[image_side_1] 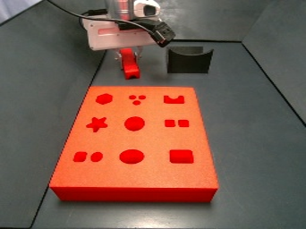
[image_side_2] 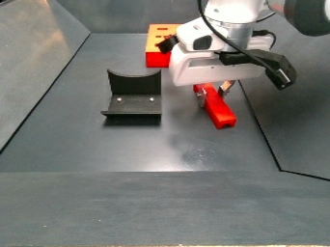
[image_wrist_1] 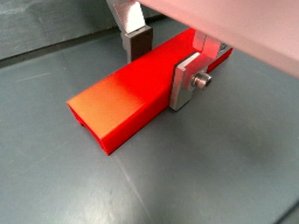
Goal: Pick up the arch object. Move up. Place the arch object on the fixture. Regrasp the arch object. Rotate the arch object. Move to above the board. Insert the arch object.
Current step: Pick up the arch object, then move up, then place the arch object on the fixture.
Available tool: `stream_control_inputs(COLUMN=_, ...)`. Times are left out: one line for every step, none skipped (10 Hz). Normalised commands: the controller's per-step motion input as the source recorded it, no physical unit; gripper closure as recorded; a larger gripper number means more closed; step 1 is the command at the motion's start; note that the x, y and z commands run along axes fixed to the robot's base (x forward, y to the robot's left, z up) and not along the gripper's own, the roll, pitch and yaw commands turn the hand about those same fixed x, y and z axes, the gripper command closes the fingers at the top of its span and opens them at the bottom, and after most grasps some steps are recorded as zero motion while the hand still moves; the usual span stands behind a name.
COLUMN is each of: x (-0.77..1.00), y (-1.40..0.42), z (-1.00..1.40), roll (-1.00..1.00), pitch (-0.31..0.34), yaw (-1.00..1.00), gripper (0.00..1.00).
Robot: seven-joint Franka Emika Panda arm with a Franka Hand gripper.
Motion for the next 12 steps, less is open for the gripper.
stream_control_inputs(x=0.00, y=0.00, z=0.00, roll=0.00, pitch=0.000, yaw=0.00, gripper=1.00)
stream_control_inputs(x=0.00, y=0.00, z=0.00, roll=0.00, pitch=0.000, yaw=0.00, gripper=1.00)
stream_control_inputs(x=0.00, y=0.00, z=0.00, roll=0.00, pitch=0.000, yaw=0.00, gripper=1.00)
stream_control_inputs(x=0.00, y=0.00, z=0.83, roll=0.00, pitch=0.000, yaw=0.00, gripper=1.00)
stream_control_inputs(x=-0.03, y=-0.08, z=0.75, roll=-0.01, pitch=0.034, yaw=0.05, gripper=1.00)
stream_control_inputs(x=-0.02, y=-0.06, z=0.66, roll=-0.02, pitch=0.052, yaw=0.05, gripper=1.00)
stream_control_inputs(x=-0.01, y=-0.04, z=0.54, roll=-0.02, pitch=0.062, yaw=0.05, gripper=1.00)
stream_control_inputs(x=-0.01, y=-0.03, z=0.41, roll=-0.02, pitch=0.067, yaw=0.04, gripper=1.00)
stream_control_inputs(x=-0.01, y=-0.02, z=0.22, roll=-0.03, pitch=0.057, yaw=0.04, gripper=1.00)
stream_control_inputs(x=0.00, y=0.00, z=1.00, roll=0.00, pitch=0.000, yaw=0.00, gripper=1.00)
stream_control_inputs(x=0.00, y=0.00, z=1.00, roll=0.00, pitch=0.001, yaw=0.00, gripper=1.00)
stream_control_inputs(x=-0.01, y=0.00, z=1.00, roll=-0.01, pitch=0.016, yaw=0.00, gripper=1.00)
